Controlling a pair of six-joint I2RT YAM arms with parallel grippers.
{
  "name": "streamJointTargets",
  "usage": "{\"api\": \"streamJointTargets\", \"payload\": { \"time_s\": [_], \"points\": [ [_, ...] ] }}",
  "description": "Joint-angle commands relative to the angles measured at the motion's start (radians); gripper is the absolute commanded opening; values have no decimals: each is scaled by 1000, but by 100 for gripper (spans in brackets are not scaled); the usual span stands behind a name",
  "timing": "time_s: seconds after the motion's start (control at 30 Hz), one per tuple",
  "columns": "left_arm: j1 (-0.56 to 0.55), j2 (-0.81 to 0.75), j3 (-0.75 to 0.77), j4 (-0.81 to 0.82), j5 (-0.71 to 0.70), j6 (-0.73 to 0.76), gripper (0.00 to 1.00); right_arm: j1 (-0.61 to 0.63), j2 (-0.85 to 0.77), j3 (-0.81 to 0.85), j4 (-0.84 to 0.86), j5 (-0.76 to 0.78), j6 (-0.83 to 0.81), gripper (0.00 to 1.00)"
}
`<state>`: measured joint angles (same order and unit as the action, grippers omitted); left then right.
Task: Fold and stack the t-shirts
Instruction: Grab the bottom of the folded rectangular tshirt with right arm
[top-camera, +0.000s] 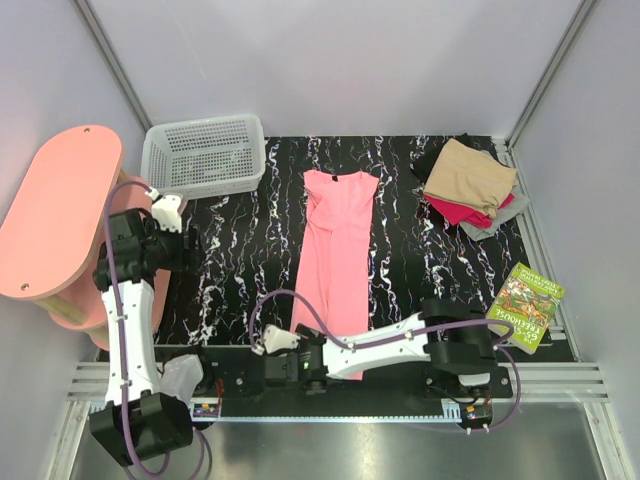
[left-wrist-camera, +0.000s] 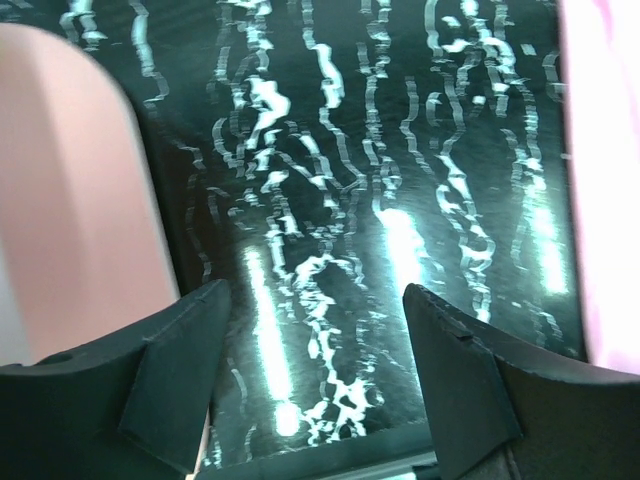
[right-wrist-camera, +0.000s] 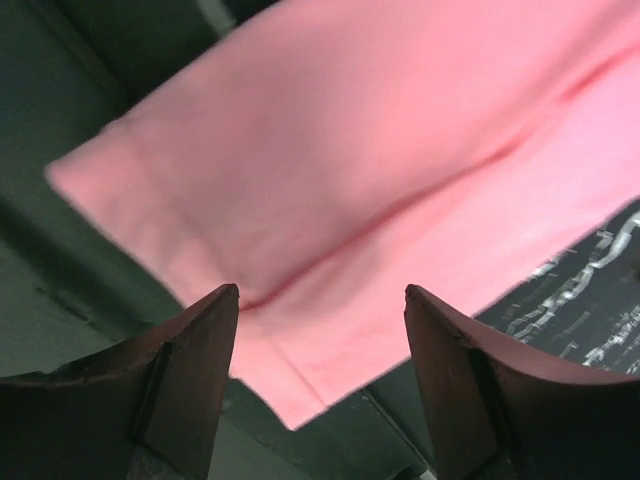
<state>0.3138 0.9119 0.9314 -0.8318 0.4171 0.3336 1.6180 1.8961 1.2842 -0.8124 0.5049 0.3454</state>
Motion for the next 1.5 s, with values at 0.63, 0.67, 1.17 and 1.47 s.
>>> {"api": "streamJointTargets", "payload": {
  "time_s": [0.63, 0.67, 1.17, 1.47],
  "points": [
    [-61, -67, 107, -85, 112, 31, 74, -1003, 414, 820, -112, -394, -23, 69],
    [-61, -64, 110, -87, 115, 30, 74, -1010, 460, 851, -138, -397, -25, 69],
    [-61, -24, 170, -107, 72, 47, 74, -1195, 840, 1367, -261, -620, 9, 64],
    [-61, 22, 210, -119, 80, 32, 74, -1274, 994, 1498, -255, -824, -17, 69]
  ]
}}
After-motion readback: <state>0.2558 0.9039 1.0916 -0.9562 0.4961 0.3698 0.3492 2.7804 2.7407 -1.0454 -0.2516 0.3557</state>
